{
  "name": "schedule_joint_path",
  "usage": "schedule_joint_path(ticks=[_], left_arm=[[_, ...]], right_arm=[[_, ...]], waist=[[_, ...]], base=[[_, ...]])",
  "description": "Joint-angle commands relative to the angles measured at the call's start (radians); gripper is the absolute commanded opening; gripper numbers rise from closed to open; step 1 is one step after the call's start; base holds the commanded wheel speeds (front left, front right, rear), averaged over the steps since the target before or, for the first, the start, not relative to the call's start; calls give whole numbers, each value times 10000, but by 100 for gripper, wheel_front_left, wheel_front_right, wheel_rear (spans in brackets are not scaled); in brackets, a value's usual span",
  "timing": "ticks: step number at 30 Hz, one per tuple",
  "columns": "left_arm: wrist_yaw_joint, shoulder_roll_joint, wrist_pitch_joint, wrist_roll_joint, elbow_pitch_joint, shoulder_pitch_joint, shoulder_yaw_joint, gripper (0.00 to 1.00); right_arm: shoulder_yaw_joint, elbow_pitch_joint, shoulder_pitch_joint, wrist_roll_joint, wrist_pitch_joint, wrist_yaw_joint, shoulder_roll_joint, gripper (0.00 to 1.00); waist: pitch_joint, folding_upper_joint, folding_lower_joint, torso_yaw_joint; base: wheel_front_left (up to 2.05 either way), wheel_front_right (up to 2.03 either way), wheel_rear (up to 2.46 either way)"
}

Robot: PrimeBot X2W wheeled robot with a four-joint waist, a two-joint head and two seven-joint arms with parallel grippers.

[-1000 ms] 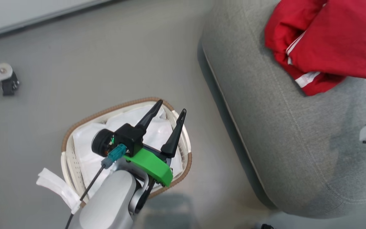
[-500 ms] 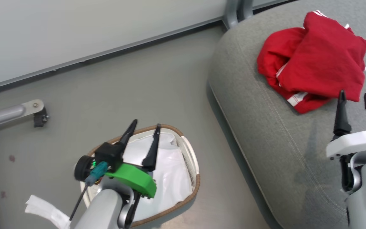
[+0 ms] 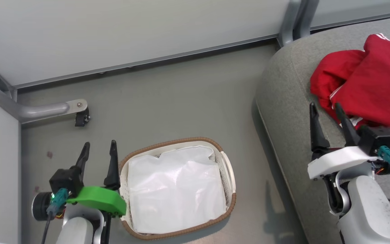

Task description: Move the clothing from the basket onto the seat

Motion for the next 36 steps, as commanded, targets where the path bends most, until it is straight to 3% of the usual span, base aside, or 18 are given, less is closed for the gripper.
schedule_joint_path(ticks=[1, 8, 22, 23, 27, 36], left_arm=[[-43, -45, -6, 204, -29, 244, 172, 100], [-185, -126, -4, 493, -79, 797, 1049, 100], [-361, -188, -6, -43, 219, 1963, 1409, 100], [-326, -201, 3, -184, 214, 1950, 1370, 0], [-324, -259, 24, -269, 524, 2049, 1327, 0], [-329, -255, 486, -1779, 316, 1910, 1473, 0]], right_arm=[[91, 56, 178, 145, -3, -12, -56, 100], [397, 85, 540, 346, -3, -11, -45, 100], [230, 226, 1756, 616, -2, -11, -43, 100], [233, 231, 1751, 578, 1, 0, -4, 0], [239, 545, 1961, 620, 36, 2, 76, 0], [107, 395, 1985, 2141, 501, 1, 70, 0]], waist=[[-190, 0, 0, 242], [-473, 0, 0, 651], [-1342, 0, 0, 1018], [-1313, 0, 0, 973], [-1351, 0, 0, 985], [-1381, 0, 0, 985]], base=[[0, 0, 0], [0, 0, 0], [0, 0, 0], [0, 0, 0], [0, 0, 0], [0, 0, 0]])
